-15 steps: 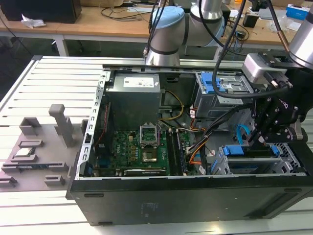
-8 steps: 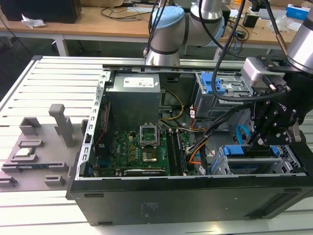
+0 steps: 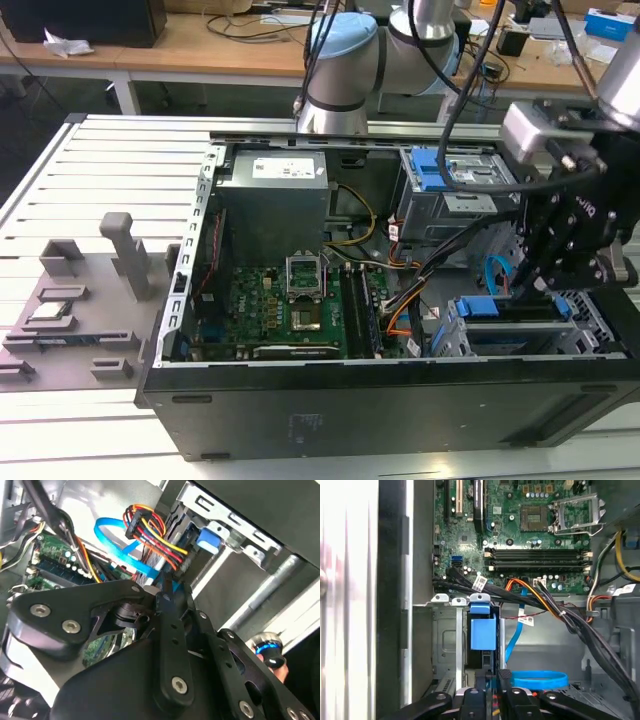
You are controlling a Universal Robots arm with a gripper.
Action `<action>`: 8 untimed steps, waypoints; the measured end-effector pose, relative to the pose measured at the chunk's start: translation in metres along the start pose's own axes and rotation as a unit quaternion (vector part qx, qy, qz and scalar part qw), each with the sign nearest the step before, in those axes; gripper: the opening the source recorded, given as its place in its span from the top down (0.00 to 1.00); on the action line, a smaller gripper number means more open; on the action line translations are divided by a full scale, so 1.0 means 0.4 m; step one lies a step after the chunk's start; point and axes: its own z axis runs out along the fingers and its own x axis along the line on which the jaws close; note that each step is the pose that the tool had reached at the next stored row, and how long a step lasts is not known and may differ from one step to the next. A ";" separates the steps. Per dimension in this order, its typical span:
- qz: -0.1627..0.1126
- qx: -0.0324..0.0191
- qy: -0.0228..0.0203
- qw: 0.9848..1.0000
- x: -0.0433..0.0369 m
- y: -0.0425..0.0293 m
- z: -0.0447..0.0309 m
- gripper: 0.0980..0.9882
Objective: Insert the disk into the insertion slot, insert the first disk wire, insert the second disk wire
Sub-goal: 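Insert the second disk wire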
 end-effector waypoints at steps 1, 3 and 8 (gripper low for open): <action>0.000 0.000 0.000 1.000 -0.002 0.001 -0.012 0.85; 0.000 0.000 0.000 1.000 -0.005 0.003 -0.054 0.93; 0.000 0.000 0.000 1.000 -0.004 0.004 -0.085 0.99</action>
